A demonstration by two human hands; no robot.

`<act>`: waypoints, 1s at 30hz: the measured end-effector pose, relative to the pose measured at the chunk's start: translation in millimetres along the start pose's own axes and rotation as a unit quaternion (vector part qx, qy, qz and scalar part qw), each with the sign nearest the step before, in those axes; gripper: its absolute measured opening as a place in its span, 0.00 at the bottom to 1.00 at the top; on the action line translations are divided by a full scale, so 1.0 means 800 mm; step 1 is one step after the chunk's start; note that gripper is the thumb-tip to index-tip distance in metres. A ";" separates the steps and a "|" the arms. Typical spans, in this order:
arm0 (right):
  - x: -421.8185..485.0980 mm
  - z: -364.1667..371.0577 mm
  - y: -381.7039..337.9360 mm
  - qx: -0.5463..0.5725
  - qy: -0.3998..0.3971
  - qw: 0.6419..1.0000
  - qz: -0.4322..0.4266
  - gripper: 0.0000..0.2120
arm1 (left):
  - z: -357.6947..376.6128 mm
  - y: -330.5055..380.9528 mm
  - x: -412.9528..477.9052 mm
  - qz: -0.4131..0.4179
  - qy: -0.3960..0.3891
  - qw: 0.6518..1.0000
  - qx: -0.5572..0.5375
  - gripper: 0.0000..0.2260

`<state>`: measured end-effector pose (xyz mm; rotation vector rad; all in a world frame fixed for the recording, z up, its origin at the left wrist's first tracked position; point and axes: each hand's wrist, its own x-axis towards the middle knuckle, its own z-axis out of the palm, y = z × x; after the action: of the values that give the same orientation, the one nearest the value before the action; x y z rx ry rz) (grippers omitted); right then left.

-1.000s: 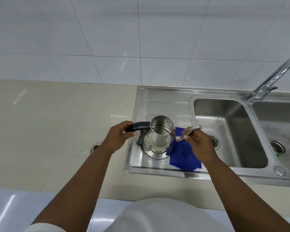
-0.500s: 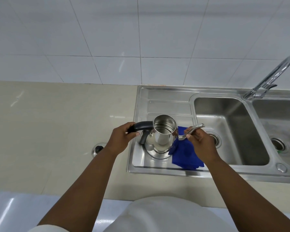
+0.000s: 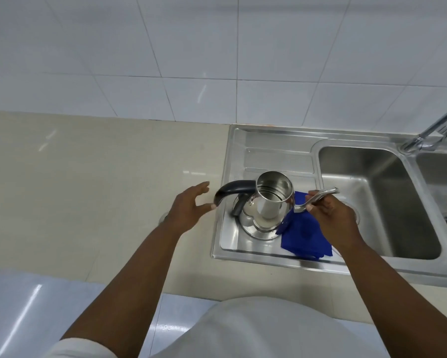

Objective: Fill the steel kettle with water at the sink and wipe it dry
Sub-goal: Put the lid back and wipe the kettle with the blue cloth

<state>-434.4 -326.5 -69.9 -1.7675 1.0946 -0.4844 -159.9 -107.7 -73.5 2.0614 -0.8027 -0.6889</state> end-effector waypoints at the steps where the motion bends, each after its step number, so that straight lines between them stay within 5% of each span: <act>1: -0.002 0.000 -0.001 0.004 -0.001 1.000 0.002 0.15 | -0.009 -0.014 -0.003 -0.009 0.027 0.999 0.015 0.27; 8: -0.012 0.002 0.002 -0.058 0.007 0.998 -0.029 0.13 | -0.056 -0.103 -0.038 -0.098 0.044 0.992 0.071 0.26; 21: -0.013 0.003 -0.007 -0.107 0.016 0.993 -0.035 0.10 | -0.051 -0.104 -0.039 -0.013 0.111 0.991 0.069 0.15; 30: -0.005 0.001 -0.003 -0.115 0.019 0.993 -0.014 0.07 | -0.059 0.036 -0.002 0.131 0.130 0.982 0.036 0.16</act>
<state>-434.7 -322.2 -67.9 -1.9828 1.1931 -0.4246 -136.0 -97.5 -24.6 2.0077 -0.9345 -0.2424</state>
